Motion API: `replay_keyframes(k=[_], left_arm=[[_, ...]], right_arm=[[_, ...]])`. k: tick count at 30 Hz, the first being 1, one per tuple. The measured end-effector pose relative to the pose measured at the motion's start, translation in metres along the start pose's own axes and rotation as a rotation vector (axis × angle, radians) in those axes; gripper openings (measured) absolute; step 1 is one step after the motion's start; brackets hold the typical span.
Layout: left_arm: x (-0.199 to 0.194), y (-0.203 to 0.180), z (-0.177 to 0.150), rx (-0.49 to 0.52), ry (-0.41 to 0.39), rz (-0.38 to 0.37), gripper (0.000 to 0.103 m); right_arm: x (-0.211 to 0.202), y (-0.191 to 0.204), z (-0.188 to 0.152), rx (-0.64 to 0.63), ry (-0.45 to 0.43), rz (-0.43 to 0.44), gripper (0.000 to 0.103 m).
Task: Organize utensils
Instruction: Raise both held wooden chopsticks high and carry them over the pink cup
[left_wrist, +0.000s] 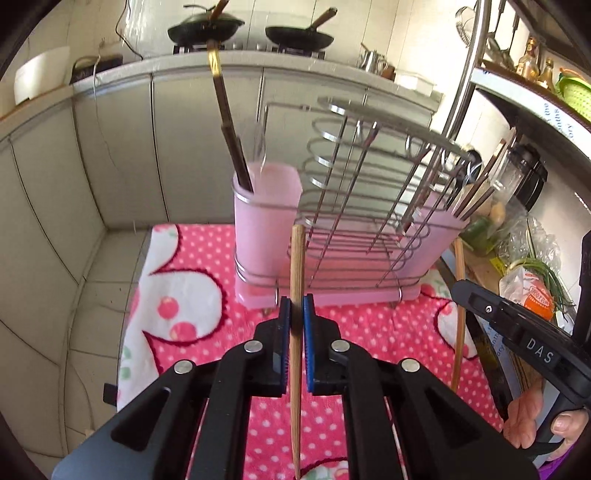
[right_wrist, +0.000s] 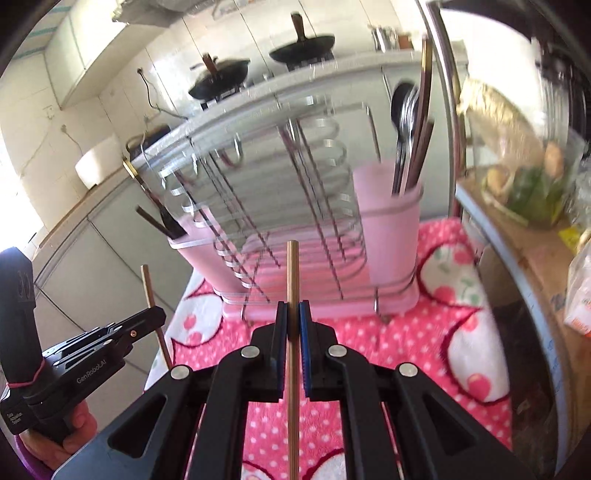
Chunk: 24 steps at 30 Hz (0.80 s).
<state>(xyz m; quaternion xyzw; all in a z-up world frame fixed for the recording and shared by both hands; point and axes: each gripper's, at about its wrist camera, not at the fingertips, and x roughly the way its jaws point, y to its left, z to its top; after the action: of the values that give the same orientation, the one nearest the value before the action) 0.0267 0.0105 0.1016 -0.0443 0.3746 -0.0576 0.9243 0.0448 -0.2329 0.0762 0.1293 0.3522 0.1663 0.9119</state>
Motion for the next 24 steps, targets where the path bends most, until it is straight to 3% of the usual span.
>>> replay_keyframes(k=[24], left_arm=[[-0.062, 0.005, 0.042, -0.008, -0.286, 0.000, 0.006]], right_arm=[[-0.097, 0.013, 0.073, -0.072, -0.412, -0.023, 0.006]])
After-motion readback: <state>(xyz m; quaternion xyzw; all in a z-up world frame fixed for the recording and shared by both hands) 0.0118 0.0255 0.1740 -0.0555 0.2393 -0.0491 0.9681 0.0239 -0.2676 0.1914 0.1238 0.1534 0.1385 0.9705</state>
